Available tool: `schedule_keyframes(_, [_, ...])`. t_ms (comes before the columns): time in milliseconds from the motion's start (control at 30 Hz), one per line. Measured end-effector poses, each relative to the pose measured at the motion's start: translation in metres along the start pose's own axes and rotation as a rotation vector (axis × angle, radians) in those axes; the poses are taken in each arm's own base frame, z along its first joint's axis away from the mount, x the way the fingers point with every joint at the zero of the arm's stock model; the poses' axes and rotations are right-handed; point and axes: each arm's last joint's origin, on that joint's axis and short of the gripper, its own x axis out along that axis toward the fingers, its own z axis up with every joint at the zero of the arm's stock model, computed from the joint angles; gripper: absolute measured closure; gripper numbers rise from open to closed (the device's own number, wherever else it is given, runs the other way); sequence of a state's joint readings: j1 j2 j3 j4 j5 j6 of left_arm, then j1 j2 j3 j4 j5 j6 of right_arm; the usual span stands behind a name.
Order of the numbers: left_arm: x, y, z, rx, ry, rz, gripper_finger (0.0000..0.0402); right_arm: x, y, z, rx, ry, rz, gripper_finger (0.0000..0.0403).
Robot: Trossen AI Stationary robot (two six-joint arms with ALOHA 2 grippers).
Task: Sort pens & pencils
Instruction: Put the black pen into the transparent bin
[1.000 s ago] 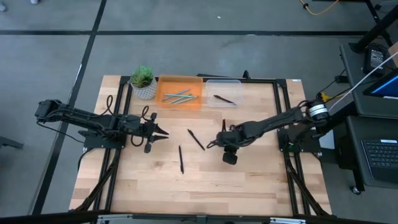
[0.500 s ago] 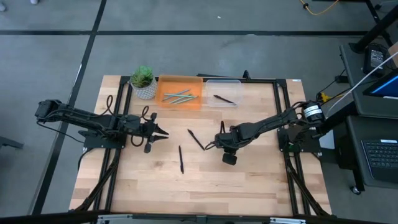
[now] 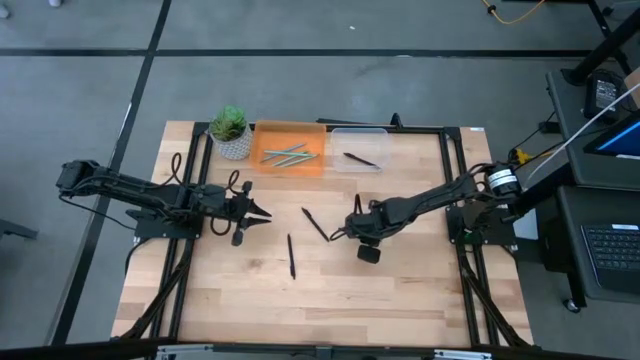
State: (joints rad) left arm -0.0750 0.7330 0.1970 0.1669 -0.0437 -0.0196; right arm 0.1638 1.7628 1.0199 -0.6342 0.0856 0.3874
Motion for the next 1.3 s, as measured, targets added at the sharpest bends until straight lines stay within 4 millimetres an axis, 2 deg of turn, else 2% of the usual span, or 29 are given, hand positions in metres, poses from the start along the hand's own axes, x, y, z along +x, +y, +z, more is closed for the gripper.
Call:
schedule_keyframes(333, [0.0, 0.0, 0.0, 0.0, 0.0, 0.0, 0.0337, 0.02, 0.002, -0.002, -0.005, 0.075, -0.001, 0.031])
schedule_keyframes(567, [0.0, 0.0, 0.0, 0.0, -0.001, 0.0, 0.0337, 0.022, 0.002, -0.002, -0.004, 0.082, 0.005, 0.0318])
schedule_keyframes(800, [0.0, 0.0, 0.0, 0.0, -0.001, 0.0, 0.0337, 0.022, 0.002, -0.002, 0.018, 0.084, 0.011, 0.0372])
schedule_keyframes(1067, [0.0, 0.0, 0.0, -0.005, -0.001, -0.001, 0.0337, 0.022, 0.001, -0.002, 0.024, 0.084, 0.009, 0.0363])
schedule_keyframes(1300, [0.0, 0.0, 0.0, -0.006, 0.0, 0.0, 0.0337, 0.022, 0.001, -0.002, 0.021, 0.083, 0.007, 0.0372])
